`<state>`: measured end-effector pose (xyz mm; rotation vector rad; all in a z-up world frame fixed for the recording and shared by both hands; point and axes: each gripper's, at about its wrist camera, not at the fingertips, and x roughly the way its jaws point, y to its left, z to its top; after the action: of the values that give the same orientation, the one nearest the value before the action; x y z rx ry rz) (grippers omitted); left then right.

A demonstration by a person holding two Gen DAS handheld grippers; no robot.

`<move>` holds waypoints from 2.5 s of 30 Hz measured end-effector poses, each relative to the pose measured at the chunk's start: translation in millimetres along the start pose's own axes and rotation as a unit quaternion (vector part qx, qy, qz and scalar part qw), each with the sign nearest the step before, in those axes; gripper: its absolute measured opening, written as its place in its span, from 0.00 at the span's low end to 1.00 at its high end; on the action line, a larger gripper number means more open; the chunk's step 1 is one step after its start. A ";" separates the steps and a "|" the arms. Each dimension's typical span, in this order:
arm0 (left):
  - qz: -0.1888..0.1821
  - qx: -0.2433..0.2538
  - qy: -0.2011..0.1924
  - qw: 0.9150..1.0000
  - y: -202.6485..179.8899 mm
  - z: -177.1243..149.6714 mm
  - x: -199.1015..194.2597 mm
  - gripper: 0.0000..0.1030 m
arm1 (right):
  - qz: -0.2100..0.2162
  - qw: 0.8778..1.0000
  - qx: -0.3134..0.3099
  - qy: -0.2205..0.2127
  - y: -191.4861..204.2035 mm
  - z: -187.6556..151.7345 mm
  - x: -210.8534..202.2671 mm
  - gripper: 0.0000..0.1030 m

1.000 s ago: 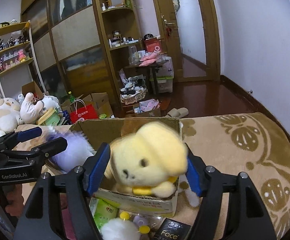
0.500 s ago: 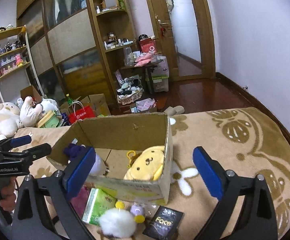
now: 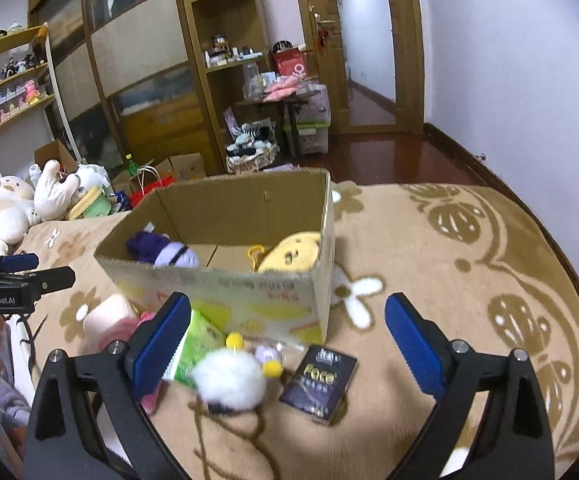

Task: Organize soft objects
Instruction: 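Lower the left tool onto the pink roll cushion while the right tool reaches the black Face pack, then grip the pink cushion with the left tool while the right tool lifts the Face pack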

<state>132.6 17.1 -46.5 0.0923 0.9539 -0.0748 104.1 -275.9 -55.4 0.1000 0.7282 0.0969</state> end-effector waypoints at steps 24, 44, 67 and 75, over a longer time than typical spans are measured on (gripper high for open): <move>0.020 0.038 0.081 0.996 -17.4 -11.8 60.8 0.99 | -0.031 0.997 0.033 0.066 -18.6 -25.2 34.6 0.98; 0.033 0.037 0.134 0.990 -18.0 -21.3 111.3 0.93 | -0.065 0.984 0.063 0.155 -38.4 -46.8 86.3 0.80; -0.024 -0.013 0.135 0.990 -0.4 -26.5 100.4 0.38 | -0.075 0.981 0.021 0.178 -20.6 -54.9 86.1 0.47; -0.028 -0.002 0.108 0.994 -9.7 -30.2 72.9 0.34 | -0.071 0.985 0.022 0.155 -15.8 -49.7 62.4 0.47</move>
<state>149.1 9.2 -123.8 0.0705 1.1733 -0.1170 118.1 -281.1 -135.3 0.0748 1.0470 -0.0417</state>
